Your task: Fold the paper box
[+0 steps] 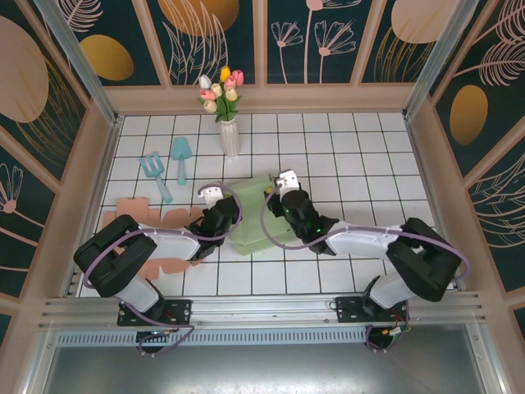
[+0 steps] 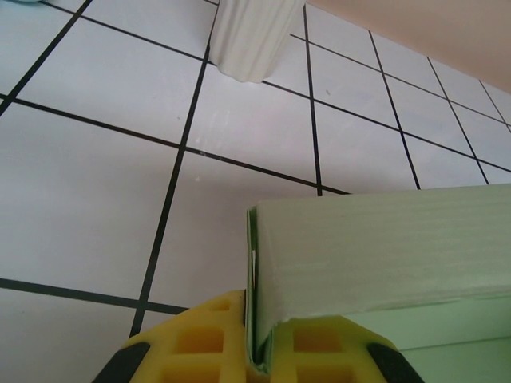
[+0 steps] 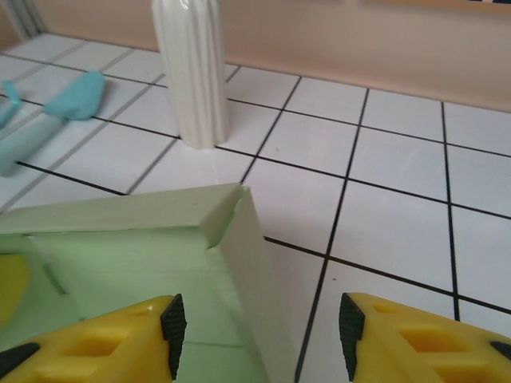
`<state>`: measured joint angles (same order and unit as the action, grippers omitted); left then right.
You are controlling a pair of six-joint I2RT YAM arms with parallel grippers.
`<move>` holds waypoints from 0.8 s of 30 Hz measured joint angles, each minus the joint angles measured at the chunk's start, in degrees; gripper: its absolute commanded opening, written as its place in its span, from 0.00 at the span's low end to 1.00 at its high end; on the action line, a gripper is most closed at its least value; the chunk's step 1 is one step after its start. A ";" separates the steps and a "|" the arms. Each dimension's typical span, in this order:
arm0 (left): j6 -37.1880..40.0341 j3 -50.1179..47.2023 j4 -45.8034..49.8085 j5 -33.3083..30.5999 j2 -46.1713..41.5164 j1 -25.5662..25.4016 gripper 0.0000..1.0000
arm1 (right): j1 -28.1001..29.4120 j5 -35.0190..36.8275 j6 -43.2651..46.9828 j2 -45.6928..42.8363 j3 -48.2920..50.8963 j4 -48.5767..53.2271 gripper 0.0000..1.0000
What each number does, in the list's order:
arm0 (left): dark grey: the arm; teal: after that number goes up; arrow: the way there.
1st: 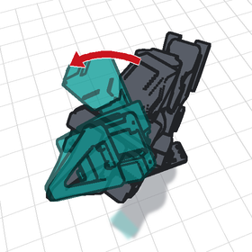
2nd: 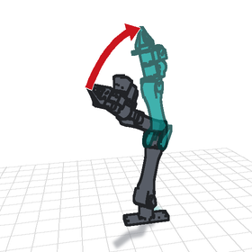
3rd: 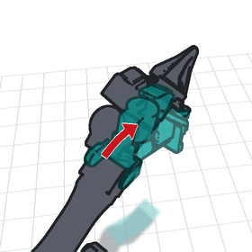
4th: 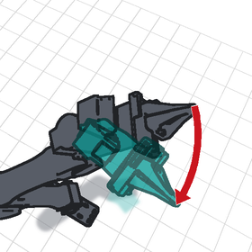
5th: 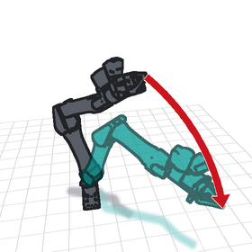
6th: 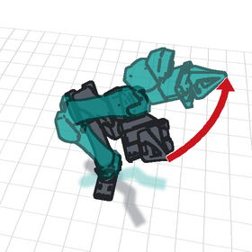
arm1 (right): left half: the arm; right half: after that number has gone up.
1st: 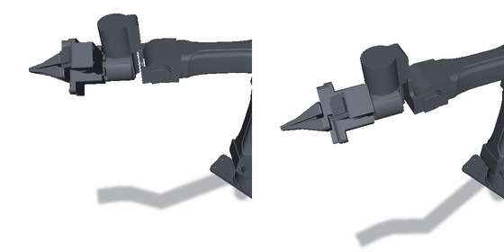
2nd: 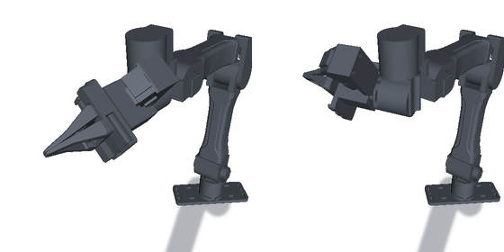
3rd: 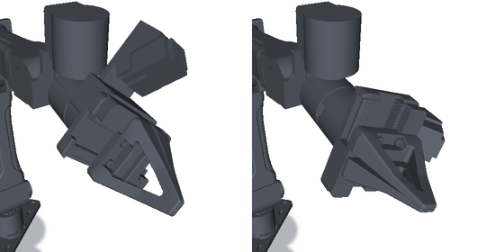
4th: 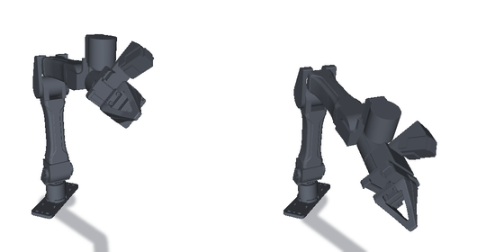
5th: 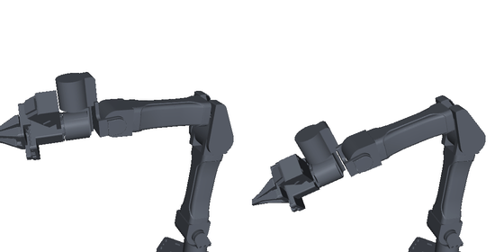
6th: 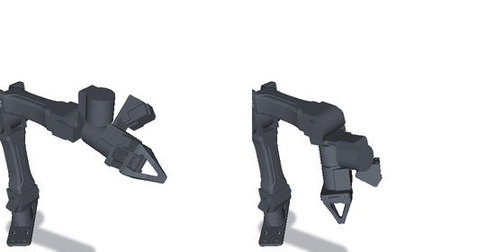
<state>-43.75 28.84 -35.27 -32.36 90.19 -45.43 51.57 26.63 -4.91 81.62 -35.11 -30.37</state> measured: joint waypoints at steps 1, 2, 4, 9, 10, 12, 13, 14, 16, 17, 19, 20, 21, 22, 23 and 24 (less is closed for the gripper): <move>0.35 0.20 -0.09 0.02 0.09 0.00 0.00 | 0.00 -0.63 -0.24 -1.49 0.35 0.76 0.59; 1.07 0.31 -0.28 0.11 0.22 0.00 0.00 | 0.00 -1.33 -0.59 -3.30 0.72 1.73 0.60; 3.02 0.50 -1.07 0.37 0.70 0.00 0.00 | 0.00 -2.54 -1.53 -6.36 0.90 3.98 0.60; 10.97 0.85 -5.33 1.90 2.43 0.04 0.00 | -0.35 -3.87 -4.28 -11.56 0.68 9.44 0.63; 12.55 0.85 -6.32 1.97 2.56 0.04 0.00 | -0.68 -4.15 -4.79 -12.02 0.52 10.49 0.63; 16.11 0.57 -9.22 2.29 2.62 0.04 0.00 | -1.92 -4.50 -6.01 -12.63 0.28 12.11 0.63; 17.68 0.35 -10.75 2.47 2.62 0.04 0.00 | -2.71 -4.72 -6.49 -12.81 0.24 12.68 0.63; 19.58 0.02 -12.63 2.91 2.75 0.04 0.00 | -3.74 -5.29 -7.19 -12.92 0.24 13.14 0.63; 22.67 -0.37 -15.74 3.65 3.39 0.04 0.00 | -5.70 -6.45 -8.26 -12.92 0.24 13.88 0.63; 24.33 -0.44 -17.29 3.98 4.13 0.04 0.00 | -6.73 -7.32 -9.01 -12.92 0.24 14.14 0.63; 26.80 -0.44 -19.85 4.48 5.81 0.04 0.00 | -8.11 -8.72 -9.81 -12.92 0.24 14.21 0.63; 27.82 -0.44 -20.83 4.72 6.82 0.04 0.00 | -8.37 -9.31 -10.19 -12.90 0.24 14.19 0.63; 28.70 -0.42 -21.77 4.96 7.93 0.04 0.00 | -8.41 -9.90 -10.49 -12.85 0.24 14.16 0.63; 29.29 -0.37 -22.25 5.05 8.83 0.04 0.00 | -8.41 -10.36 -10.56 -12.76 0.24 14.12 0.63; 29.94 -0.37 -22.69 5.25 9.94 0.04 0.00 | -8.41 -10.73 -10.56 -12.46 0.22 13.99 0.63; 30.47 -0.35 -23.12 5.44 10.97 0.04 0.00 | -8.41 -10.97 -10.54 -11.96 0.17 13.90 0.63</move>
<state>-13.28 28.49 -58.39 -26.92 101.16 -45.39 43.16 15.66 -15.44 69.67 -34.94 -16.47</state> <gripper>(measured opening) 0.102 0.630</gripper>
